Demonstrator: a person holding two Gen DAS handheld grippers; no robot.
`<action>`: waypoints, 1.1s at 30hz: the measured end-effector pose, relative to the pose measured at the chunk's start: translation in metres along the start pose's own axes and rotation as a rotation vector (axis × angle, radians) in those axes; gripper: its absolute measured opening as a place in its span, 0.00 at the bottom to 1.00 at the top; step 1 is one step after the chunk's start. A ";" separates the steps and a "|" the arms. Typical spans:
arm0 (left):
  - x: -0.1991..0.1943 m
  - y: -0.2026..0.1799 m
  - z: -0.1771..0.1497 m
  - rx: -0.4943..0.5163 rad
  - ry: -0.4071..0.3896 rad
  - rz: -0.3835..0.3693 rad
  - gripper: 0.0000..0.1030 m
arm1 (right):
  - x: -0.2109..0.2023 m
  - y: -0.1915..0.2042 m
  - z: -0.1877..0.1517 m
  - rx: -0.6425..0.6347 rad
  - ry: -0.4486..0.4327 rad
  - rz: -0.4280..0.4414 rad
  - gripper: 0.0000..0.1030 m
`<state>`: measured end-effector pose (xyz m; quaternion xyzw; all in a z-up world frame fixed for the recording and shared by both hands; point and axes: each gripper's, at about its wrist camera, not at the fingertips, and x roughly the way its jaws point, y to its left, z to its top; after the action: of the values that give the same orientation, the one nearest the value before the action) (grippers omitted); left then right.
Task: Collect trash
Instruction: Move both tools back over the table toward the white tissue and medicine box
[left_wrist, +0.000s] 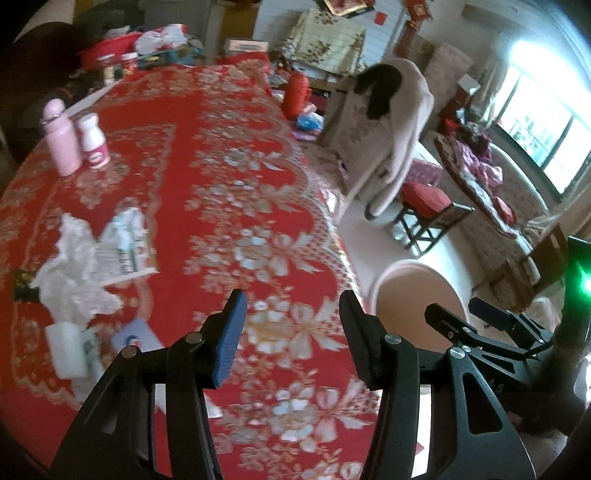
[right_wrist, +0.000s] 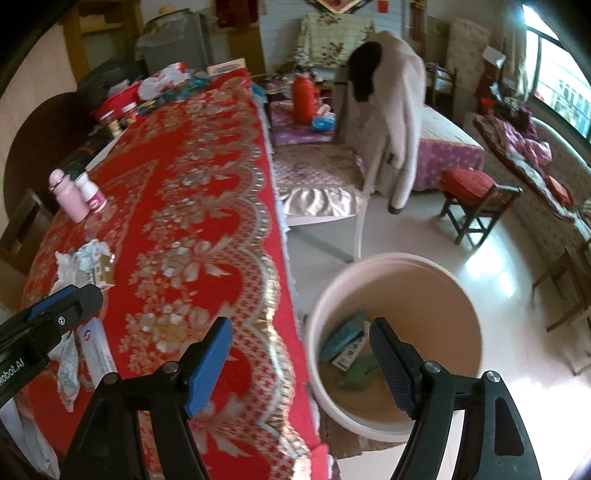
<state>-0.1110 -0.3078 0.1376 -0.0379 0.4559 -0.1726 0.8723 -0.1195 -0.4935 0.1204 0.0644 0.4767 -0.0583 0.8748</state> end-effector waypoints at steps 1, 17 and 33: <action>-0.002 0.004 0.000 -0.005 -0.003 0.011 0.49 | 0.000 0.005 0.001 -0.008 -0.001 0.006 0.72; -0.035 0.085 -0.006 -0.107 -0.048 0.154 0.49 | 0.016 0.089 0.017 -0.138 0.014 0.128 0.73; -0.070 0.218 -0.042 -0.287 0.008 0.181 0.49 | 0.054 0.159 0.021 -0.217 0.112 0.268 0.74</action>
<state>-0.1237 -0.0761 0.1192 -0.1201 0.4810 -0.0265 0.8681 -0.0465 -0.3426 0.0953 0.0356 0.5153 0.1142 0.8486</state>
